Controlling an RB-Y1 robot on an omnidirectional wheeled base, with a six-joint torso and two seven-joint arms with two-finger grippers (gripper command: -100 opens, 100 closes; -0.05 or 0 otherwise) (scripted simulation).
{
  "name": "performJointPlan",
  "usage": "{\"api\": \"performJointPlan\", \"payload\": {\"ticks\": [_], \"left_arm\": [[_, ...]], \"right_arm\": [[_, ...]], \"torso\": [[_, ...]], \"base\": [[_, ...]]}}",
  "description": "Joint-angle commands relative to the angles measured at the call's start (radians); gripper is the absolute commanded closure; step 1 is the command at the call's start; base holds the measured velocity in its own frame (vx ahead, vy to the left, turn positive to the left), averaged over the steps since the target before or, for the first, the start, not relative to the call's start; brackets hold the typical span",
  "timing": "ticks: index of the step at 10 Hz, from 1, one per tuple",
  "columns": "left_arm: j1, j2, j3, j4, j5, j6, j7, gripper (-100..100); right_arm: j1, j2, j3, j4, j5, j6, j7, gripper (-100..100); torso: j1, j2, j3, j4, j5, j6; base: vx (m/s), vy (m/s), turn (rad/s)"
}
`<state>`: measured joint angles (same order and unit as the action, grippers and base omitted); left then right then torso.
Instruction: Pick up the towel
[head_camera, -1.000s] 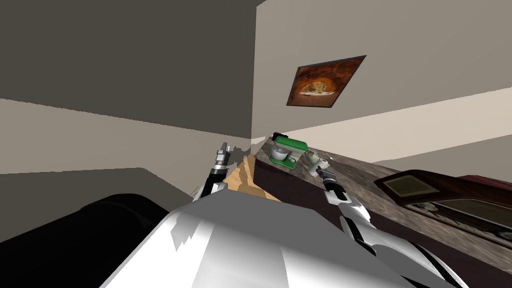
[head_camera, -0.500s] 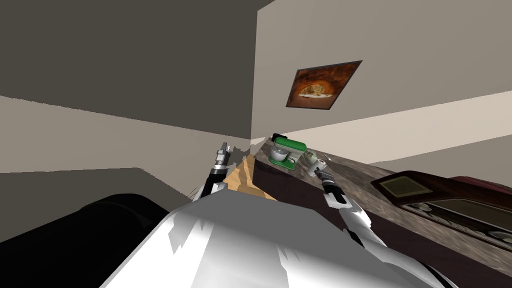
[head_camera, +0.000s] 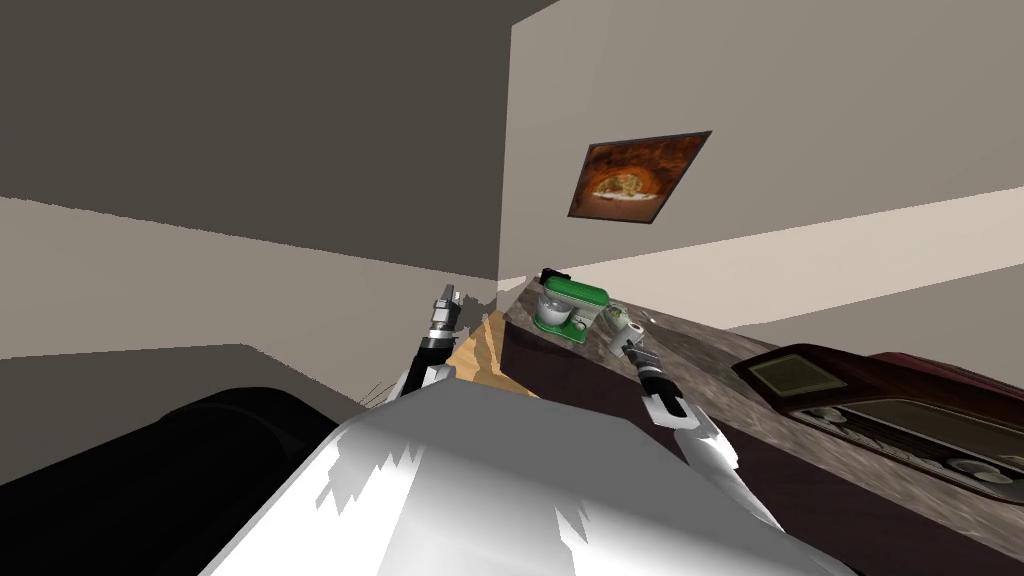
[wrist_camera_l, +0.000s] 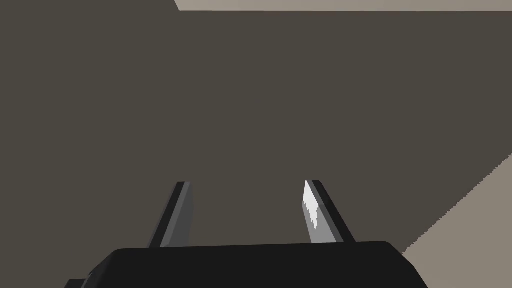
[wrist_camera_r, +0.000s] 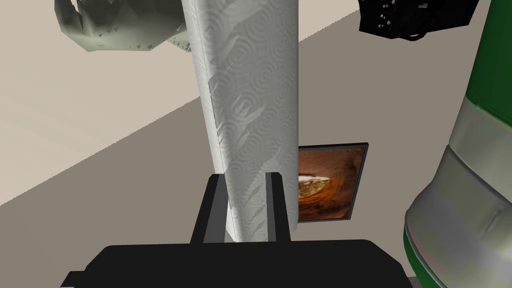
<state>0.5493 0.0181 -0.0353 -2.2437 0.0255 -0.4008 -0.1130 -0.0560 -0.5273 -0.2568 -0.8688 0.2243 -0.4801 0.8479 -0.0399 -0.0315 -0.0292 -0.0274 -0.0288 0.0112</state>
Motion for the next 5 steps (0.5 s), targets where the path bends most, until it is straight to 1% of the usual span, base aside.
{"api": "performJointPlan", "payload": {"ticks": [1, 2, 3, 4, 5], "left_arm": [[0.000, 0.000, 0.000, 0.000, 0.000, 0.000, 0.000, 0], [0.000, 0.000, 0.000, 0.000, 0.000, 0.000, 0.000, 0], [0.000, 0.000, 0.000, 0.000, 0.000, 0.000, 0.000, 0], [0.000, 0.000, 0.000, 0.000, 0.000, 0.000, 0.000, 0], [0.000, 0.000, 0.000, 0.000, 0.000, 0.000, 0.000, 0]], "right_arm": [[0.007, 0.006, -0.001, -0.050, 0.004, 0.007, 0.002, 100], [0.007, 0.006, -0.001, -0.052, 0.004, 0.007, 0.002, 100], [0.048, 0.054, -0.013, -0.080, 0.054, 0.040, -0.030, 100], [0.082, 0.055, -0.013, -0.117, 0.059, 0.040, -0.030, 100], [0.089, 0.055, -0.013, -0.153, 0.059, 0.040, -0.030, 100]], "torso": [[0.000, 0.000, 0.000, 0.000, 0.000, 0.000], [0.001, 0.001, 0.001, 0.001, 0.000, -0.001], [0.001, 0.002, 0.001, 0.001, 0.000, 0.000], [-0.002, -0.001, -0.001, -0.001, -0.001, 0.002], [-0.005, -0.003, -0.002, -0.003, -0.003, 0.002]], "base": [[0.000, 0.000, 0.000], [-0.007, 0.002, 0.012], [0.066, -0.048, -0.093], [0.082, -0.047, -0.073], [0.040, -0.017, -0.007]]}}
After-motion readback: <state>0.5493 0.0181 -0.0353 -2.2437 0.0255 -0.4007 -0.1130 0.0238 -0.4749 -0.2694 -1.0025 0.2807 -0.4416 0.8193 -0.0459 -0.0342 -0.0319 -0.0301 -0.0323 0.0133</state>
